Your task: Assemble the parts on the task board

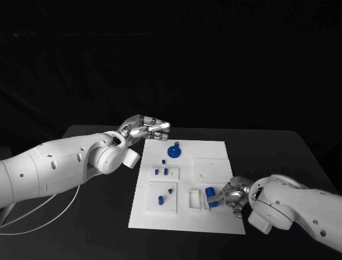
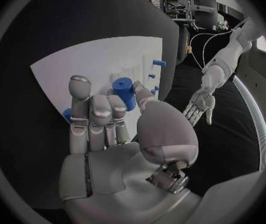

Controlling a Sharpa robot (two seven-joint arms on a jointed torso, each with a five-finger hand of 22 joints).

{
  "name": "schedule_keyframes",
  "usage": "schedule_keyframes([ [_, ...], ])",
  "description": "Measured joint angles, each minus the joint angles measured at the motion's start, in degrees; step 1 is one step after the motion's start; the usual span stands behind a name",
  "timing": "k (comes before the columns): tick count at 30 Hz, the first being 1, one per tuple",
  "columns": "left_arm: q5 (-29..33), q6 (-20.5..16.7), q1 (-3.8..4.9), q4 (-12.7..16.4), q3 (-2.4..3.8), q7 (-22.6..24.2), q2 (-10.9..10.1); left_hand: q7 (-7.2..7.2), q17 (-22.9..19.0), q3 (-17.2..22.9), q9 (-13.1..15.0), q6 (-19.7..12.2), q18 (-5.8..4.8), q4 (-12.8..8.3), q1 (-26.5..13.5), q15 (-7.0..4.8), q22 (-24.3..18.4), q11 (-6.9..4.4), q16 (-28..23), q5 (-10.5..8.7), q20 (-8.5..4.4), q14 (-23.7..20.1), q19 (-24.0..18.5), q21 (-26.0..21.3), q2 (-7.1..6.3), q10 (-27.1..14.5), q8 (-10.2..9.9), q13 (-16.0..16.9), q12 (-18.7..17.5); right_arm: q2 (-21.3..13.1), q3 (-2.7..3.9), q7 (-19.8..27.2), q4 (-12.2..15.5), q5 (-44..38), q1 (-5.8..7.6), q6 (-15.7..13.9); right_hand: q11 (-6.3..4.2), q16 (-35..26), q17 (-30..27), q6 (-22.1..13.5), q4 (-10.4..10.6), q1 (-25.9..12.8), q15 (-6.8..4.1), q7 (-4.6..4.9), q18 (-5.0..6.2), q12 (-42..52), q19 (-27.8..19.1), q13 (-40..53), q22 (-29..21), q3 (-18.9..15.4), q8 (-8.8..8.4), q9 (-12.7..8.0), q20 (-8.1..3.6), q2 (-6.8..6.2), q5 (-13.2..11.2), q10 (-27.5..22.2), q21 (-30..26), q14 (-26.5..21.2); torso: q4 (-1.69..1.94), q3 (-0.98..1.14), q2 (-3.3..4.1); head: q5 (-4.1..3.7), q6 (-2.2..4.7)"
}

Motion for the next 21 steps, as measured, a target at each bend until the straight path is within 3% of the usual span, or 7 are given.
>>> schedule_keyframes([
  [10,-0.20,0.07,0.00,0.06,0.00,-0.17,-0.01,0.00,0.00,-0.15,0.00,0.00,0.00,-0.15,0.00,0.00,0.00,0.00,0.00,0.00,0.00,0.00,0.00,0.00,0.00,0.00,0.00,0.00,0.00,0.68,0.20,0.03,1.64,0.12,0.01,-1.90,-0.13,-0.05,-0.15,0.53,1.22,0.58,0.00,-0.12,0.01,-0.23,0.22,-0.08,-0.08,-2.20,0.05,0.00,-0.21,-0.55,0.89,-0.14,0.00,0.00,0.08,0.03,0.00,-0.02,0.10],
  [21,-0.50,0.12,0.00,0.10,0.00,-0.33,0.08,0.00,0.00,-0.15,0.00,0.00,0.01,-0.15,0.18,0.00,0.00,0.00,0.00,0.00,0.00,0.00,0.00,0.00,0.17,0.00,0.00,0.00,0.00,3.23,0.22,0.06,0.95,-0.23,0.00,-2.08,-0.42,-0.27,-0.15,0.76,1.87,0.85,0.00,-0.19,0.01,-0.23,0.22,-0.14,-0.18,-2.84,0.20,-0.04,-0.21,-0.81,1.03,-0.43,0.00,0.00,0.07,0.03,0.03,0.04,0.01],
])
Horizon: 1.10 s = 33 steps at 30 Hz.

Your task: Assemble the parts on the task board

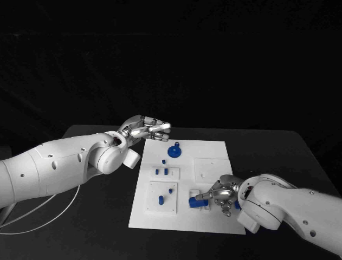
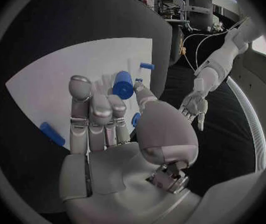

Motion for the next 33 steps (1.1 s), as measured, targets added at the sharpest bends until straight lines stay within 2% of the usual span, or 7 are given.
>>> schedule_keyframes([
  [12,-0.12,0.07,0.00,0.07,0.00,-0.07,0.03,0.00,0.00,-0.16,0.00,0.00,0.00,-0.16,0.13,0.30,0.00,0.00,0.00,0.00,0.00,-0.30,0.00,0.00,0.13,0.00,0.00,0.00,0.00,2.34,-0.15,-0.19,-2.20,-2.12,-0.22,0.50,0.00,0.00,-0.08,-0.17,0.56,0.00,0.00,0.16,-0.01,-0.70,0.00,-0.25,-0.11,-0.55,0.01,-0.07,0.00,0.00,-0.86,0.00,0.00,0.00,0.01,-0.03,0.02,0.03,-0.01],
  [25,-0.16,0.10,0.00,0.12,0.00,-0.12,-0.01,0.00,0.00,-0.16,0.00,0.00,0.00,-0.16,0.13,0.30,0.00,0.00,0.00,0.00,0.00,-0.30,0.00,0.00,0.13,0.00,0.00,0.00,0.00,2.47,-0.32,-0.61,-2.42,-5.36,-0.60,2.20,0.14,-0.73,-0.52,-0.49,0.88,0.00,0.00,0.48,0.00,-1.63,0.00,-0.96,-0.36,-0.85,-0.40,-0.26,0.01,0.00,-1.11,-0.13,-0.58,0.00,-0.05,0.00,0.01,0.13,-0.14],
  [33,-0.17,0.10,0.00,0.13,0.00,-0.15,-0.02,0.00,0.00,-0.16,0.00,0.00,0.00,-0.16,0.13,0.30,0.00,0.00,0.00,0.00,0.00,-0.30,0.00,0.00,0.13,0.00,0.00,0.00,0.00,2.31,-0.30,-0.59,-2.17,-7.85,-0.63,3.06,0.22,-1.11,-0.71,-1.04,1.31,0.55,0.00,0.62,0.00,-1.99,-0.01,-1.43,-0.61,-1.06,-0.37,-0.10,0.01,-1.16,-1.34,-0.23,-1.17,0.00,-0.08,0.04,0.01,0.18,-0.15],
])
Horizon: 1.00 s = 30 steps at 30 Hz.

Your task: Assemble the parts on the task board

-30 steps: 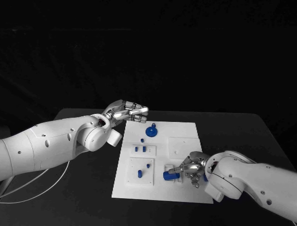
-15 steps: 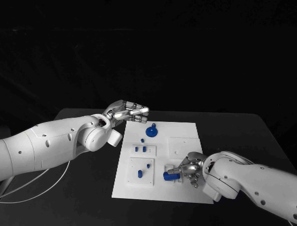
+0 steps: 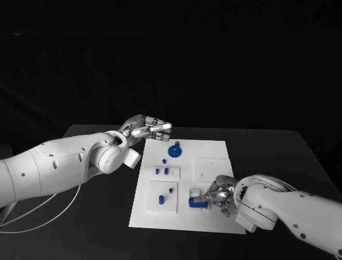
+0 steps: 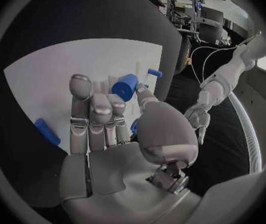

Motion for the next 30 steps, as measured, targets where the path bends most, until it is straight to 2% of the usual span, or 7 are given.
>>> schedule_keyframes([
  [3,0.00,0.00,0.00,0.00,0.00,-0.01,0.00,0.00,0.00,0.00,0.00,0.00,0.00,0.00,0.00,0.00,0.00,0.00,0.00,0.00,0.00,0.00,0.00,0.00,0.00,0.00,0.00,0.00,0.00,-0.04,0.00,0.06,0.10,-0.90,-0.02,0.19,0.20,-0.47,-0.11,-0.20,1.13,-0.04,0.00,-0.02,-0.01,-0.28,0.00,-0.32,0.00,0.33,0.04,0.09,0.00,-1.49,-0.22,-0.20,-0.19,0.00,-0.01,0.02,-0.01,0.01,0.02],
  [8,-0.01,0.00,0.00,-0.01,0.00,-0.02,0.00,0.00,0.00,0.00,0.00,0.00,0.00,0.00,0.00,0.00,0.00,0.00,0.00,0.00,0.00,0.00,0.00,0.00,0.00,0.00,0.00,0.00,0.00,-0.11,0.00,0.24,0.35,-2.66,-0.04,0.42,0.40,-0.50,-0.13,-0.62,2.44,0.05,0.00,0.21,0.00,-0.28,0.00,-0.46,-0.05,-0.90,0.16,0.25,0.00,-2.15,0.18,-0.41,-0.19,0.00,-0.01,0.03,-0.01,0.01,0.05],
  [9,-0.01,0.00,0.00,-0.01,0.00,-0.03,0.00,0.00,0.00,0.00,0.00,0.00,0.00,0.00,0.00,0.00,0.00,0.00,0.00,0.00,0.00,0.00,0.00,0.00,0.00,0.00,0.00,0.00,0.00,-0.13,0.00,0.28,0.38,-2.97,-0.04,0.43,0.40,-0.50,-0.13,-0.63,2.83,0.12,0.00,0.22,0.00,-0.28,0.00,-0.46,-0.05,-1.29,0.16,0.33,0.00,-2.80,0.23,-0.40,-0.19,0.00,-0.01,0.03,-0.01,0.01,0.06],
  [14,-0.01,0.00,0.00,-0.02,0.00,-0.04,-0.01,0.00,0.00,0.00,0.00,0.00,0.00,0.00,0.00,0.00,0.00,0.20,0.00,0.00,0.00,0.00,0.00,0.00,0.00,-0.20,0.00,0.00,0.00,-0.33,-0.05,0.51,0.67,-4.56,-0.09,0.42,0.40,-0.50,-0.08,-0.66,5.19,0.92,0.00,0.25,0.00,-0.28,0.00,-0.53,-0.03,-1.30,0.16,0.64,0.00,-4.42,0.00,-0.41,-0.19,0.00,0.00,0.02,-0.01,0.02,0.10],
  [18,-0.02,0.01,0.00,-0.02,0.00,-0.06,-0.02,0.16,0.00,0.00,0.00,-0.16,0.00,0.00,0.00,0.00,0.00,0.20,0.00,0.00,0.00,0.00,0.00,0.00,0.00,-0.20,0.00,0.00,0.00,-0.42,-0.07,0.60,0.84,-5.52,-0.13,0.39,0.40,-0.50,-0.05,-0.56,6.25,1.25,0.00,0.15,0.00,-0.28,0.00,-0.53,0.06,-1.32,0.15,0.71,0.00,-4.87,0.00,-0.40,-0.19,0.00,0.01,0.02,0.00,0.02,0.12],
  [24,-0.02,0.03,0.00,-0.06,0.00,-0.10,-0.05,0.22,0.05,0.00,0.00,-0.22,0.00,0.00,0.00,0.00,0.00,0.20,0.00,0.00,0.00,0.00,0.00,0.00,0.00,-0.20,0.00,0.00,0.00,-0.74,-0.08,0.67,1.27,-7.01,-0.15,0.42,0.20,-0.50,0.02,0.23,6.29,1.25,0.00,-0.56,0.00,-0.27,0.00,-0.53,0.06,-1.29,0.15,0.94,0.00,-4.87,0.26,-0.61,-0.19,0.00,0.01,0.01,-0.01,-0.02,0.18],
  [30,-0.02,0.03,0.00,-0.16,0.00,-0.24,-0.05,0.22,0.04,0.00,0.00,-0.22,0.00,0.00,0.25,0.00,0.00,0.20,0.00,0.00,0.00,0.00,0.00,0.22,0.25,-0.20,0.00,0.00,0.00,-1.06,-0.05,0.69,1.59,-7.97,-0.15,0.89,0.20,-0.50,0.02,1.15,5.79,1.48,0.00,-0.70,0.00,-0.27,0.00,-0.65,0.29,-0.79,0.15,1.03,0.00,-5.10,1.56,-0.61,0.16,0.00,-0.02,-0.03,-0.01,-0.09,0.14],
])
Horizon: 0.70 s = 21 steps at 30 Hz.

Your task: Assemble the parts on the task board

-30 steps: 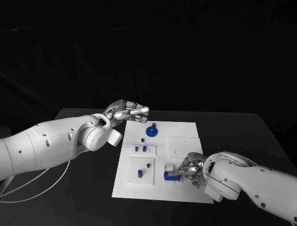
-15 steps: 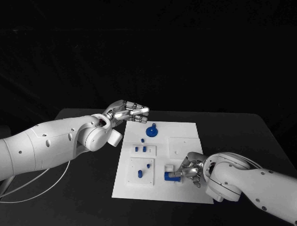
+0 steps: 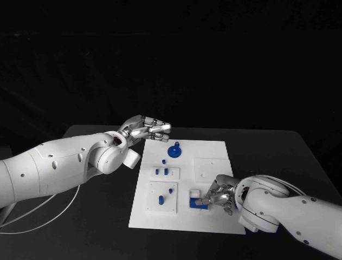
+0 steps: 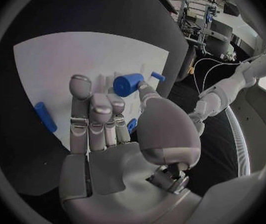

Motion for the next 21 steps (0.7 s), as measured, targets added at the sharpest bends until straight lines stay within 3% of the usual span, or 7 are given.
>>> schedule_keyframes([
  [10,0.00,-0.01,0.00,-0.11,0.00,-0.31,0.01,0.00,0.00,0.00,0.00,0.00,0.00,0.00,-0.17,0.00,0.00,0.20,0.00,0.00,0.20,0.00,0.20,0.00,0.28,-0.20,0.00,0.00,0.00,0.07,0.05,0.07,0.67,-2.45,0.08,1.49,-0.22,-0.23,0.06,0.90,-0.38,1.51,-0.21,-0.09,0.00,0.00,-0.21,-0.06,0.22,0.38,0.00,-0.01,-0.20,-1.51,-1.20,0.23,0.21,0.21,0.02,0.00,-0.01,0.07,-0.29],
  [17,-0.01,-0.02,0.00,-0.25,0.00,-0.48,0.02,0.20,-0.01,0.00,0.00,-0.20,0.00,0.00,-0.17,0.00,0.00,0.20,0.00,0.00,0.21,0.00,0.21,0.00,0.27,-0.20,0.00,0.00,0.00,0.09,0.18,0.45,1.27,-6.32,0.26,1.83,-0.22,-0.23,0.11,0.90,1.95,2.41,-0.21,-0.09,0.01,-0.19,-0.21,-0.05,0.57,-0.04,0.00,0.23,-0.20,-3.33,-3.20,0.22,0.21,0.21,0.02,-0.03,-0.01,0.10,-0.29],
  [21,-0.01,-0.03,0.00,-0.28,-0.01,-0.54,0.02,0.20,-0.01,0.00,0.00,-0.20,0.00,0.00,-0.17,0.00,0.00,0.20,0.00,0.00,0.21,0.00,0.21,0.00,0.27,-0.20,0.00,0.00,0.00,0.22,0.21,0.76,1.48,-8.51,0.37,1.74,-0.21,-0.23,0.13,0.90,2.19,2.48,-0.21,-0.09,0.01,-0.19,-0.21,-0.05,0.60,-0.09,0.00,0.25,-0.20,-3.39,-3.50,0.22,0.21,0.21,0.02,-0.02,-0.01,0.10,-0.17],
])
